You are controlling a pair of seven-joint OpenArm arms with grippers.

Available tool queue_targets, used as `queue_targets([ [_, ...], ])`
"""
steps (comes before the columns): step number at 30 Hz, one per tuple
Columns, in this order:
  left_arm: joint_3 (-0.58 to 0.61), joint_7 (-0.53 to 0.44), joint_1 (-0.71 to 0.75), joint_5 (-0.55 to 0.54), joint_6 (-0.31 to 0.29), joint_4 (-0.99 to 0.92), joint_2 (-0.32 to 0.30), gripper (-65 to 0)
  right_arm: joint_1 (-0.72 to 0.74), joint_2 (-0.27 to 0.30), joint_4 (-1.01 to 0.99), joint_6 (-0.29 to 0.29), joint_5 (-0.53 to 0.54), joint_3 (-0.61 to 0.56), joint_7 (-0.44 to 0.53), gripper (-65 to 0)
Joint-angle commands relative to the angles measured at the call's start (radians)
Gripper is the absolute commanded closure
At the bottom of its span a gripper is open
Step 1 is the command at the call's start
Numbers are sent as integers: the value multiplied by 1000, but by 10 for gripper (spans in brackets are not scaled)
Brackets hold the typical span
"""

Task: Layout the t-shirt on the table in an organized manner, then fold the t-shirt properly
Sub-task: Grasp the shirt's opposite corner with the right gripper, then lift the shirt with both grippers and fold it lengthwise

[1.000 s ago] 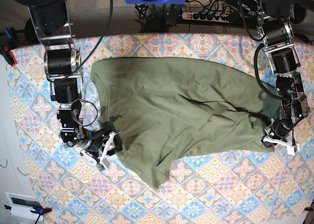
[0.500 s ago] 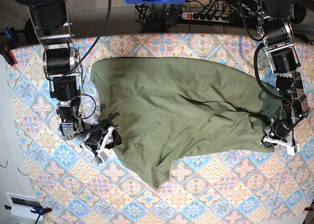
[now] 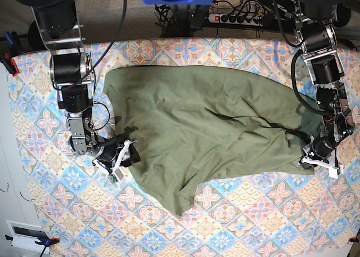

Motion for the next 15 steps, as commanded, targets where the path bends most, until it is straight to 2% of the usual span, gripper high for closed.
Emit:
queue_targets([
  [1, -8, -22, -23, -12, -10, 18, -16, 0, 28, 9, 13, 2, -33, 6, 14, -197],
  [4, -8, -22, -23, -14, -11, 18, -16, 0, 2, 7, 13, 2, -107, 7, 32, -178],
  [9, -8, -22, -23, -60, -11, 18, -16, 0, -7, 7, 21, 2, -109, 7, 29, 0],
  [11, -8, -22, -23, -83, -11, 18, -16, 0, -7, 7, 42, 2, -107, 12, 13, -11],
  [15, -8, -22, -29, -97, -11, 20, -16, 0, -23, 7, 213, 2, -104, 109, -72, -8],
])
